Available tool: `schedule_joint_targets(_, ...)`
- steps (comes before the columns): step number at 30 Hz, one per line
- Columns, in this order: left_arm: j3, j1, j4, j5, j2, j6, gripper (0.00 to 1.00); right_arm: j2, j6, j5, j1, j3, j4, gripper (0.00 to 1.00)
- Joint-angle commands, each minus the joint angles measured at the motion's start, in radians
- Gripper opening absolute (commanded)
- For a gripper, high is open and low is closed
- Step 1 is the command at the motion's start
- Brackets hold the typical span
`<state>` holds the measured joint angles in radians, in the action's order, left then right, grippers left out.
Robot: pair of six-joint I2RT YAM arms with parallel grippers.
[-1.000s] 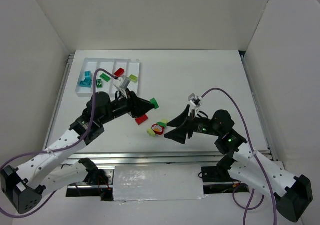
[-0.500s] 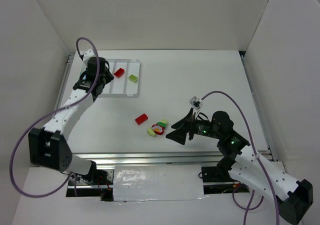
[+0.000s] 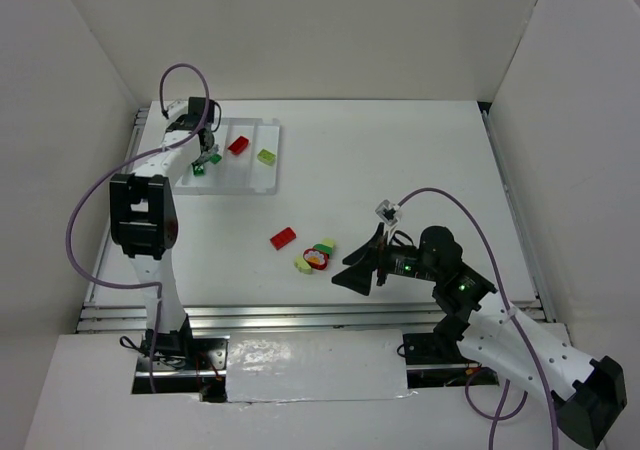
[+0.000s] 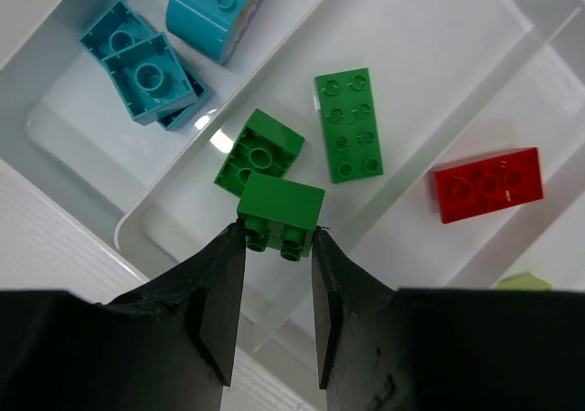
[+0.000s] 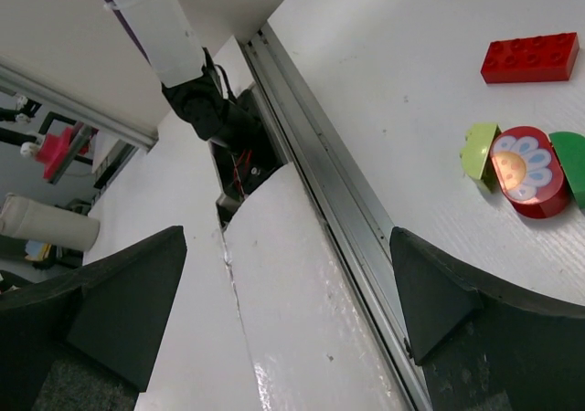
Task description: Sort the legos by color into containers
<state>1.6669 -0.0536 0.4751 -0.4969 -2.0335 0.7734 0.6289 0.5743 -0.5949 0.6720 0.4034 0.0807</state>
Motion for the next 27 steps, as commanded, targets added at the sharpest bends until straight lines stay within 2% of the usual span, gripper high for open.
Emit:
schedule_joint_targets(1, 0.034, 0.003, 0.049, -0.034, -0.016, 0.032, 0.10, 0.008, -0.017, -0.016, 0.012, 0.002, 0.036, 1.00)
schedule_joint_targets(2, 0.033, 0.003, 0.049, -0.035, -0.020, 0.036, 0.16, 0.011, -0.019, -0.016, 0.014, 0.003, 0.031, 1.00)
schedule_joint_targets(3, 0.030, 0.004, 0.051, -0.034, -0.027, 0.040, 0.32, 0.011, -0.025, -0.014, 0.014, 0.009, 0.030, 1.00)
schedule_joint_targets(4, 0.022, 0.005, 0.050, -0.031, -0.027, 0.044, 0.41, 0.011, -0.025, -0.013, 0.014, 0.011, 0.025, 1.00)
schedule_joint_targets(5, 0.019, 0.005, 0.049, -0.034, -0.027, 0.049, 0.59, 0.009, -0.030, -0.013, 0.014, 0.015, 0.018, 1.00)
schedule_joint_targets(6, 0.013, 0.005, 0.051, -0.034, -0.025, 0.053, 0.66, 0.008, -0.031, -0.011, 0.014, 0.017, 0.014, 1.00)
schedule_joint_targets(10, 0.004, 0.005, 0.062, -0.031, 0.016, 0.052, 0.80, 0.003, -0.033, -0.002, 0.014, 0.020, 0.001, 1.00)
schedule_joint_targets(15, -0.053, 0.003, 0.059, -0.004, 0.152, 0.040, 0.87, 0.031, -0.015, 0.062, 0.012, 0.031, -0.015, 1.00)
schedule_joint_targets(17, -0.136, -0.014, 0.001, 0.050, 0.270, 0.009, 0.86, 0.054, 0.001, 0.147, 0.015, 0.058, -0.063, 1.00)
schedule_joint_targets(19, -0.265, -0.050, -0.045, 0.083, 0.369, -0.005, 0.86, 0.110, 0.030, 0.324, 0.017, 0.092, -0.152, 1.00)
schedule_joint_targets(20, -0.307, -0.101, -0.093, 0.090, 0.469, -0.011, 0.86, 0.167, 0.041, 0.381, 0.023, 0.136, -0.186, 1.00)
schedule_joint_targets(23, -0.459, -0.218, -0.153, 0.139, 0.634, -0.039, 0.86, 0.299, 0.064, 0.634, 0.050, 0.240, -0.314, 1.00)
schedule_joint_targets(27, -0.614, -0.368, -0.156, 0.224, 0.765, -0.083, 0.86, 0.449, 0.036, 0.747, 0.113, 0.360, -0.423, 1.00)
